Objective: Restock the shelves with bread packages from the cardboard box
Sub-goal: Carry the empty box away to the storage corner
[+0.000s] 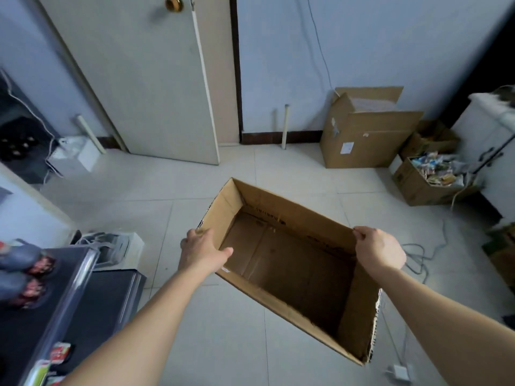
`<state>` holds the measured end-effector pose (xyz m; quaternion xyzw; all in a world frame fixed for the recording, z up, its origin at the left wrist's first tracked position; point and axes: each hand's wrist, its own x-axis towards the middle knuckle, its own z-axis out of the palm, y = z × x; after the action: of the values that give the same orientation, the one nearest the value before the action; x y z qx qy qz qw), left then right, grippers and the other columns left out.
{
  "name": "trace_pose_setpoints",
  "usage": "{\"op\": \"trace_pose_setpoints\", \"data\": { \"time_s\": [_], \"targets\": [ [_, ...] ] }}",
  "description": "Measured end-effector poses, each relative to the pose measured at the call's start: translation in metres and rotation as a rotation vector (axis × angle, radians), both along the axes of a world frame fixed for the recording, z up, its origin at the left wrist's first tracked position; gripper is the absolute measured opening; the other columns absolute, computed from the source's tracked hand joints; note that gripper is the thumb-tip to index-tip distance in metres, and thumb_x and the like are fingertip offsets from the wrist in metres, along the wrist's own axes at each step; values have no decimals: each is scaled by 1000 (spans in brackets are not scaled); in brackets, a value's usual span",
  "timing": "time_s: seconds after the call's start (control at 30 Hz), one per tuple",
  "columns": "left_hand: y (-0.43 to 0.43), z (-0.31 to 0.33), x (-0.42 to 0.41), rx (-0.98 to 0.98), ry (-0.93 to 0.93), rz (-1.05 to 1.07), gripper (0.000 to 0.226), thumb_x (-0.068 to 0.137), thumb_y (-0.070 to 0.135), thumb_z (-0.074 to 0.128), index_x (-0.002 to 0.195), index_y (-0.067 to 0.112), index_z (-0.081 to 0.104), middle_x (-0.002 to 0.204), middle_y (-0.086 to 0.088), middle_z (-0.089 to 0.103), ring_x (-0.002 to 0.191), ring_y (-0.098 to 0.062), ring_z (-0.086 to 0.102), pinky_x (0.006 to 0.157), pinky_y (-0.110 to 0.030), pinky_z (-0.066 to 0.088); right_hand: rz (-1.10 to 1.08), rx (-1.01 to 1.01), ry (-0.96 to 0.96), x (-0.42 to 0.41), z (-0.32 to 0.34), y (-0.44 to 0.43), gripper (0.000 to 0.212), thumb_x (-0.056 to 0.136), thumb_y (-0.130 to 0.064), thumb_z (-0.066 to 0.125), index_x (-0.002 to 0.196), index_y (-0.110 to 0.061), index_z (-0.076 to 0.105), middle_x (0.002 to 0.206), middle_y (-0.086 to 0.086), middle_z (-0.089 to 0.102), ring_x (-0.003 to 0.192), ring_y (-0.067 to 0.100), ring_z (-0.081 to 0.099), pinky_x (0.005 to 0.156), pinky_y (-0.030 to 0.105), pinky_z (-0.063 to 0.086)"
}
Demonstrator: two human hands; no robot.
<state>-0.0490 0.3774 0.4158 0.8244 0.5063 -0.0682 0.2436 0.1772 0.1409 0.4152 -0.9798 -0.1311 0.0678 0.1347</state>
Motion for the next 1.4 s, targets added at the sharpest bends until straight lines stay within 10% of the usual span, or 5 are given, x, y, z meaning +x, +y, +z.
{"op": "trace_pose_setpoints", "data": {
  "time_s": [0.4, 0.6, 0.93, 1.13, 1.4],
  "targets": [
    [80, 96, 131, 85, -17, 110, 64, 85, 55, 57, 137, 21, 43, 139, -11, 40, 125, -32, 44, 97, -38, 43, 101, 58, -29, 157, 92, 101, 30, 78, -3, 44, 55, -22, 43, 73, -2, 55, 68, 23, 50, 53, 24, 35],
    [127, 121, 200, 108, -40, 151, 64, 86, 54, 56, 138, 20, 43, 138, -12, 41, 125, -32, 45, 97, -37, 43, 143, 65, -109, 238, 125, 163, 25, 94, -22, 47, 96, -30, 71, 100, 3, 69, 92, 26, 64, 70, 29, 46],
    [251, 130, 315, 122, -64, 172, 63, 86, 56, 55, 138, 22, 45, 140, -9, 44, 127, -31, 44, 97, -38, 43, 155, 78, -88, 356, 142, 287, 29, 86, -10, 47, 63, -24, 58, 91, 4, 69, 87, 30, 65, 68, 31, 47],
    [325, 132, 377, 122, -68, 188, 64, 84, 58, 55, 137, 22, 45, 137, -9, 46, 124, -30, 46, 95, -39, 45, 191, 65, -119, 425, 149, 364, 24, 95, -24, 47, 99, -27, 70, 106, 7, 68, 98, 30, 63, 78, 35, 49],
    [408, 115, 468, 89, -87, 279, 67, 82, 57, 57, 137, 20, 46, 137, -10, 47, 123, -31, 48, 99, -39, 45, 285, 20, -80, 533, 139, 470, 28, 95, -19, 44, 98, -26, 71, 106, 6, 67, 101, 29, 63, 76, 30, 46]
  ]
}}
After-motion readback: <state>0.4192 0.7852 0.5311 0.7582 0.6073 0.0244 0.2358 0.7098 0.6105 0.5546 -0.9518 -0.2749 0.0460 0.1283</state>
